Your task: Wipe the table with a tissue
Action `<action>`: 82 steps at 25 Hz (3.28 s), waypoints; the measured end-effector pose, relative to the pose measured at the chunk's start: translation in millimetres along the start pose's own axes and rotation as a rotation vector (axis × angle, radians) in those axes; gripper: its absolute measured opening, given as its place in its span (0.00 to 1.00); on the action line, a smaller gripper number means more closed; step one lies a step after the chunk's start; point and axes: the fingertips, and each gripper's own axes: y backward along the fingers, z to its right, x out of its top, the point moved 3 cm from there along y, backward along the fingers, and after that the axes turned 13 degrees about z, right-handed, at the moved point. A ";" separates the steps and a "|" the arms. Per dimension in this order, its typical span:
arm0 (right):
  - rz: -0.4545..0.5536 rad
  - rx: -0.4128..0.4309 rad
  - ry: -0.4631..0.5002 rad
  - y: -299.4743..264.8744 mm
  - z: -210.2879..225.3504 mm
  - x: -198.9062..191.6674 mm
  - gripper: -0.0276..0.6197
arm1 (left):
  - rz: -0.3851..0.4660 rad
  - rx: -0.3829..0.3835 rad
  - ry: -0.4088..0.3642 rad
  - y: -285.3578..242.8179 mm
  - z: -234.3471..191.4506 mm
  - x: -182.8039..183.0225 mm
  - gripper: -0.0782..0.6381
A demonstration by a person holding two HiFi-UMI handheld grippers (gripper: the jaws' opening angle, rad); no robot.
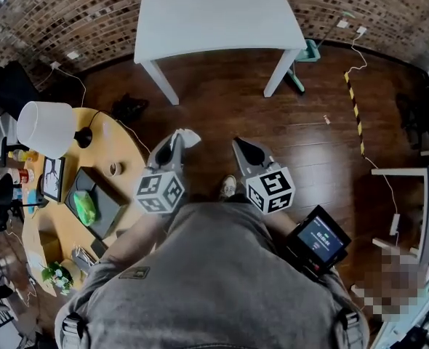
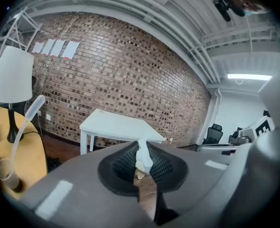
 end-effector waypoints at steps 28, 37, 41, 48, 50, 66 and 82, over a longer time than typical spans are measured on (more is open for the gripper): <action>-0.042 -0.023 0.013 -186.9 142.0 52.5 0.06 | 0.024 0.026 0.053 -226.4 -61.9 38.3 0.15; -0.053 -0.045 0.006 -231.0 168.8 58.4 0.06 | 0.004 0.025 0.061 -271.3 -84.8 43.3 0.15; -0.054 -0.041 -0.011 -245.3 187.2 60.1 0.06 | -0.011 0.032 0.050 -293.0 -84.7 42.7 0.15; -0.059 0.000 -0.028 -265.5 245.0 67.4 0.06 | -0.023 0.073 0.028 -343.3 -68.1 32.4 0.15; -0.068 0.023 -0.031 -269.6 262.9 70.4 0.06 | -0.027 0.090 0.019 -357.9 -60.2 29.6 0.15; -0.156 0.111 -0.062 -298.8 365.5 68.1 0.06 | -0.087 0.225 -0.025 -429.2 -34.3 0.1 0.15; -0.290 0.047 -0.135 -310.8 395.5 20.6 0.06 | -0.290 0.203 -0.098 -473.0 -71.1 -90.8 0.15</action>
